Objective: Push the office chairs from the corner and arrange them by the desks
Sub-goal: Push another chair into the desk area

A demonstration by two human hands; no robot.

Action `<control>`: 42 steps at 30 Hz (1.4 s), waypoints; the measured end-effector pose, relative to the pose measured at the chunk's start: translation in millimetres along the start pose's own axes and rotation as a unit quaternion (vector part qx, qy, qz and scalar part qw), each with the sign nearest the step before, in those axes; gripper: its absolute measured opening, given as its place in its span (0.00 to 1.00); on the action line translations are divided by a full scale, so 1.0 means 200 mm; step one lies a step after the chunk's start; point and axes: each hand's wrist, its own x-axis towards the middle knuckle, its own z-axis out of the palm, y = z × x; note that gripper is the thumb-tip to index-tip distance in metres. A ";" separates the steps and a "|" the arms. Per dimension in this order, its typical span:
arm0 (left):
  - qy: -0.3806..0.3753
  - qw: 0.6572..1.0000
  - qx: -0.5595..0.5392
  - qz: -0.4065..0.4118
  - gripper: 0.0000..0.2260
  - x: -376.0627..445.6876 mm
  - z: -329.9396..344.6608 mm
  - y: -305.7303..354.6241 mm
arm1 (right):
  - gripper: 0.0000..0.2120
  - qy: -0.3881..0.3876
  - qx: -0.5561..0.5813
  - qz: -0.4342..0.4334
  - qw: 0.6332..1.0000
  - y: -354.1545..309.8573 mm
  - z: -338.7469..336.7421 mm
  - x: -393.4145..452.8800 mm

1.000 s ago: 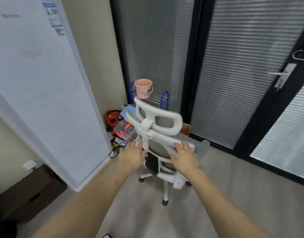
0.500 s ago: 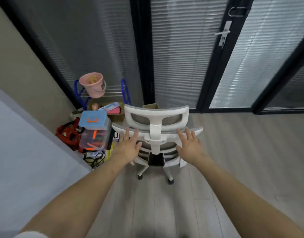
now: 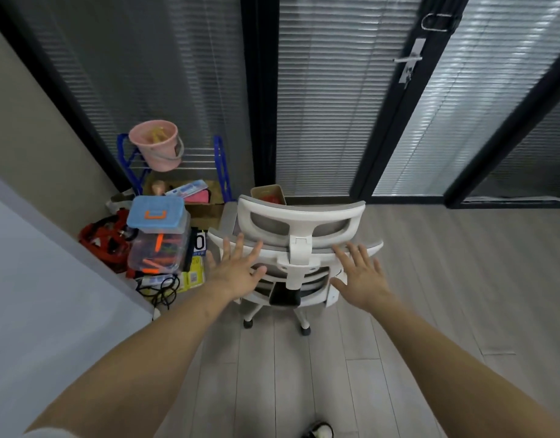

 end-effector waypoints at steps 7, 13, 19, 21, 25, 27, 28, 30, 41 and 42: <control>-0.008 1.000 0.008 0.010 0.30 -0.11 0.09 0.07 | 0.35 0.026 -0.007 0.013 1.000 0.08 0.07 -0.20; -0.018 0.999 0.027 0.041 0.30 -0.15 0.12 0.22 | 0.33 0.032 0.007 0.057 0.998 0.20 0.12 -0.40; -0.037 0.993 0.058 0.096 0.30 -0.12 0.13 0.50 | 0.33 0.039 0.032 0.128 0.991 0.39 0.14 -0.61; -0.042 0.990 0.071 0.118 0.30 -0.10 0.14 0.62 | 0.33 0.036 0.041 0.156 0.986 0.47 0.14 -0.68; -0.043 0.981 0.070 0.174 0.31 -0.09 0.20 0.84 | 0.32 0.042 0.065 0.208 0.975 0.64 0.15 -0.85; -0.047 0.976 0.065 0.200 0.32 -0.09 0.25 0.98 | 0.32 0.055 0.086 0.237 0.966 0.72 0.17 -0.96; -0.047 0.974 0.066 0.212 0.32 -0.09 0.28 1.05 | 0.33 0.062 0.099 0.252 0.961 0.76 0.18 -1.01; -0.029 0.972 0.055 0.228 0.32 -0.09 0.34 1.19 | 0.33 0.083 0.123 0.286 0.947 0.83 0.18 -1.11; -0.080 0.967 -0.003 0.243 0.51 0.01 0.38 2.09 | 0.51 0.166 0.205 0.484 0.835 1.46 0.21 -1.54; -0.088 0.965 0.005 0.246 0.52 0.01 0.39 2.17 | 0.53 0.165 0.212 0.493 0.827 1.51 0.23 -1.58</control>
